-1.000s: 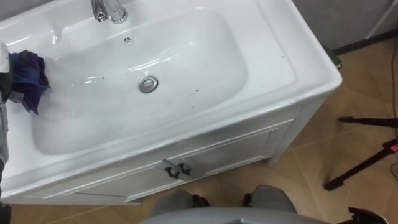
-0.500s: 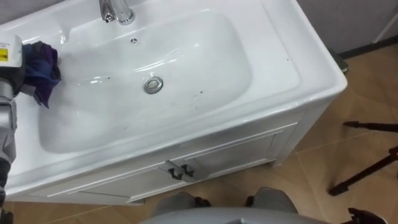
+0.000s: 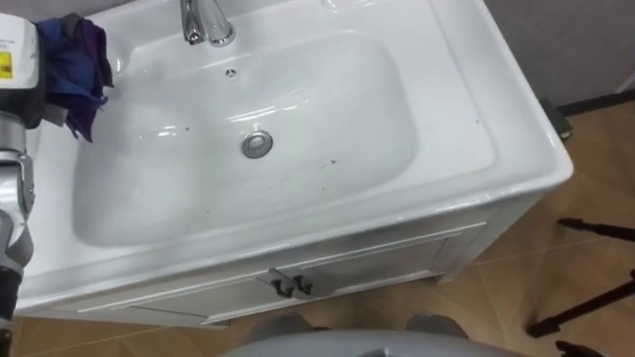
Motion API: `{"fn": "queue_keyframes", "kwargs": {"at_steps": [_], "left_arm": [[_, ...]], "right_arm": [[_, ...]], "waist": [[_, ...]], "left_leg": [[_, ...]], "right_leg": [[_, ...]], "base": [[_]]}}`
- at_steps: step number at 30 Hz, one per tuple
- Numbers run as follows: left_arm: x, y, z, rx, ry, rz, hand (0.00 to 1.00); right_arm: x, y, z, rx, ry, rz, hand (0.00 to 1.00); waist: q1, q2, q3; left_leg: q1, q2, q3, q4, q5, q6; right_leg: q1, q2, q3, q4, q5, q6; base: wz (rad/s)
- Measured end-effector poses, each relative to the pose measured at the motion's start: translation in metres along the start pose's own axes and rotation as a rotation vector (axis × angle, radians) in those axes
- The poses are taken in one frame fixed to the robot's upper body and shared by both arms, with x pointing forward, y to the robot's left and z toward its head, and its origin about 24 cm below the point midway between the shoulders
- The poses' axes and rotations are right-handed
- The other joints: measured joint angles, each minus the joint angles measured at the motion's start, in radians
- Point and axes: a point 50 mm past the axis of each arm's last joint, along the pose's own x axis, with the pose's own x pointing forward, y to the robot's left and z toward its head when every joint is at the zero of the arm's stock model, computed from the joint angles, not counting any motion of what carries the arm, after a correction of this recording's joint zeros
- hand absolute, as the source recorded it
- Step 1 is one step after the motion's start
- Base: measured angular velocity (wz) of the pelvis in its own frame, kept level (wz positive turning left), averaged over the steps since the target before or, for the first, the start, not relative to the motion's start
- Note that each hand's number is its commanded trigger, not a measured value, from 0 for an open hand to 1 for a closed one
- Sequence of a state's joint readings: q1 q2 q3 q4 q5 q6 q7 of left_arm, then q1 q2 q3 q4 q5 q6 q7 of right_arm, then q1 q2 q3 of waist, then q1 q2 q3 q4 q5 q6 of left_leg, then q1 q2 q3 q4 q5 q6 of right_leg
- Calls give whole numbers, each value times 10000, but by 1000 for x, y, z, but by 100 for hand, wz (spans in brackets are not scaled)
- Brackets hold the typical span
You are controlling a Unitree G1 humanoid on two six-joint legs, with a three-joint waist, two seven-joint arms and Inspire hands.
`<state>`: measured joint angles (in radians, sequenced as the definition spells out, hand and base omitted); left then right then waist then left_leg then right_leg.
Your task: Wipe basin
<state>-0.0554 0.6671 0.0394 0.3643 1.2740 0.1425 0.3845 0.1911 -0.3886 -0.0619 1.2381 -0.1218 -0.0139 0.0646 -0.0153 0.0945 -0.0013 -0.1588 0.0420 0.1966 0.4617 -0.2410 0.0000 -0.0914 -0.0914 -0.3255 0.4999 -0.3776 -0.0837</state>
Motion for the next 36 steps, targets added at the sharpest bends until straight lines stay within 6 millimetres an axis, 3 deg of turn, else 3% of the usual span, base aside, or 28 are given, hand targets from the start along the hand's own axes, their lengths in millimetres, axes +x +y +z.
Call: {"fn": "queue_keyframes", "kwargs": {"at_steps": [13,21,24,25,27,32,36], "left_arm": [[-4,12,10,-673,-80,599,100],[-10,14,-9,-607,598,738,100],[-16,10,-16,-527,843,557,100],[-21,7,-19,-460,925,394,100],[-31,-1,-25,-411,1133,87,100],[-52,-23,-32,-258,1438,-1003,100],[-58,-34,-34,-183,1547,-1665,100]], "right_arm": [[0,9,10,-112,-420,68,0],[0,11,5,-238,-317,117,0],[-1,11,0,-461,-191,139,0],[-1,11,-1,-478,-176,138,0],[-1,11,-1,-599,-147,134,0],[-1,8,1,-634,-107,43,0],[-1,7,6,-527,-262,-20,0]], "waist": [[249,-11,14],[260,58,21],[282,102,1],[309,66,36],[353,113,4],[501,80,24],[616,80,22]], "left_leg": [[524,-1,-129,-157,0,-9],[819,-9,-237,-323,12,-31],[882,-38,-360,-504,25,-53],[934,-50,-361,-581,27,-56],[1000,-66,-372,-673,30,-61],[977,-148,-549,-650,31,-64],[951,-162,-656,-629,51,-103]], "right_leg": [[792,217,-71,-674,78,-17],[1179,261,-112,-962,109,-16],[1173,261,-84,-1009,113,-9],[1176,260,-56,-1016,115,-6],[1179,261,-5,-1025,115,-6],[1224,263,-153,-1036,115,-5],[1266,263,-263,-1073,115,-6]], "base": [[1],[0],[-2],[-13],[-9],[8],[10]]}}
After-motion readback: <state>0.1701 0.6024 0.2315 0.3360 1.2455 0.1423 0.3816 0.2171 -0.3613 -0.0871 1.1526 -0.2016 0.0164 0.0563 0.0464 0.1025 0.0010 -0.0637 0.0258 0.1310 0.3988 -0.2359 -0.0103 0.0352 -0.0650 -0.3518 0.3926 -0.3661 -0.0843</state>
